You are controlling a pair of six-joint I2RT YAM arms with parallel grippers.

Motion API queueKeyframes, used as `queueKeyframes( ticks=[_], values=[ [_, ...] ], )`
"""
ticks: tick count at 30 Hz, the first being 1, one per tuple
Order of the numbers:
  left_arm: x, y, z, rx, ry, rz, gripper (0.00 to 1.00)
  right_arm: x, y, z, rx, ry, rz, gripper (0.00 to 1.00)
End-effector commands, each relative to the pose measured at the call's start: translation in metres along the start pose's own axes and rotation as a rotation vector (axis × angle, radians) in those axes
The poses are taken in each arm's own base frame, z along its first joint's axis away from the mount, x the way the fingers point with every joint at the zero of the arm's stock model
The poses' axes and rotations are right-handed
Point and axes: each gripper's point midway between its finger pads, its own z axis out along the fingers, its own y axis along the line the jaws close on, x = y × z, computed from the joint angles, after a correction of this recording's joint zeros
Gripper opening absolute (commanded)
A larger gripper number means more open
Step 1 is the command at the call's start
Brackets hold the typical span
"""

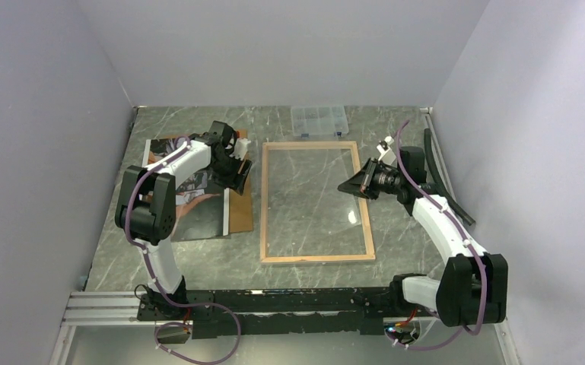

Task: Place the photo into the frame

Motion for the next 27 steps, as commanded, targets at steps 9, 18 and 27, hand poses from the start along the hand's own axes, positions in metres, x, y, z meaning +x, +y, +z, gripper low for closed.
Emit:
queueKeyframes(
  ticks=[9, 18, 27],
  values=[
    [-0.009, -0.011, -0.007, 0.026, -0.034, 0.016, 0.68, -0.001, -0.039, -0.011, 0.11, -0.087, -0.025, 0.0],
    [-0.01, -0.013, -0.008, 0.018, -0.036, 0.03, 0.68, 0.003, -0.051, -0.02, 0.146, -0.124, -0.006, 0.0],
    [-0.009, -0.014, -0.007, 0.014, -0.032, 0.032, 0.68, 0.014, -0.061, -0.022, 0.155, -0.13, 0.019, 0.0]
  ],
)
